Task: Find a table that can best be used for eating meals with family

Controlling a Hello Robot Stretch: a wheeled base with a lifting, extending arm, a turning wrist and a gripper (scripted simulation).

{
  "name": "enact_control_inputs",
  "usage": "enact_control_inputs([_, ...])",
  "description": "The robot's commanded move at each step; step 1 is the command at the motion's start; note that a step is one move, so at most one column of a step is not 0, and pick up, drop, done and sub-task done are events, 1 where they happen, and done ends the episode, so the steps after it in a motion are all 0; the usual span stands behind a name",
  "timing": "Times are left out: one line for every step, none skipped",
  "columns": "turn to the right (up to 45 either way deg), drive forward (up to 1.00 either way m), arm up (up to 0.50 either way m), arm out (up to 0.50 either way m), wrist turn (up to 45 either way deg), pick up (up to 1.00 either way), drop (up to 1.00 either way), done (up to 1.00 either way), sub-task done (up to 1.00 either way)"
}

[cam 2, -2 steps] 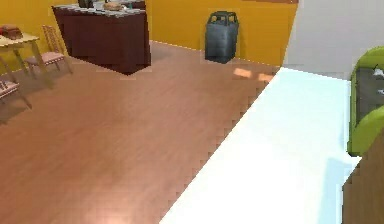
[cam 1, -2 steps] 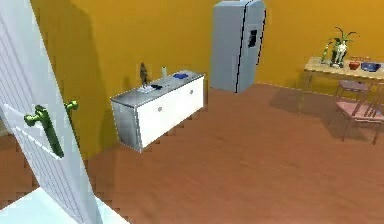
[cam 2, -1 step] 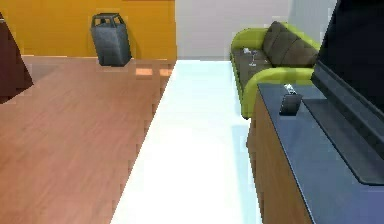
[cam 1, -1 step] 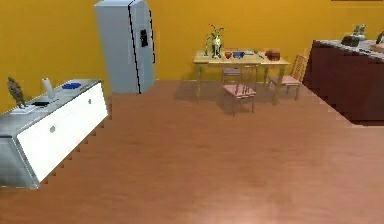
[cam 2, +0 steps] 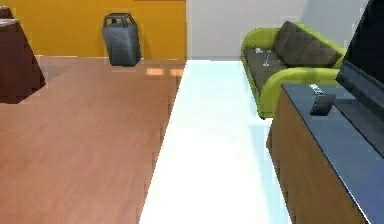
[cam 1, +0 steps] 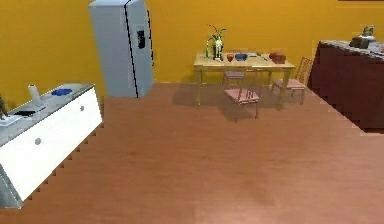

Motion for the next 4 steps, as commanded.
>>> enact_control_inputs([3.0,0.00,0.00,0.00,0.0,0.00,0.00,0.00,0.00])
enact_control_inputs([0.0,1.00,0.00,0.00,0.0,0.00,0.00,0.00,0.00])
enact_control_inputs([0.0,1.00,0.00,0.00,0.0,0.00,0.00,0.00,0.00])
enact_control_inputs([45.0,0.00,0.00,0.00,0.0,0.00,0.00,0.00,0.00])
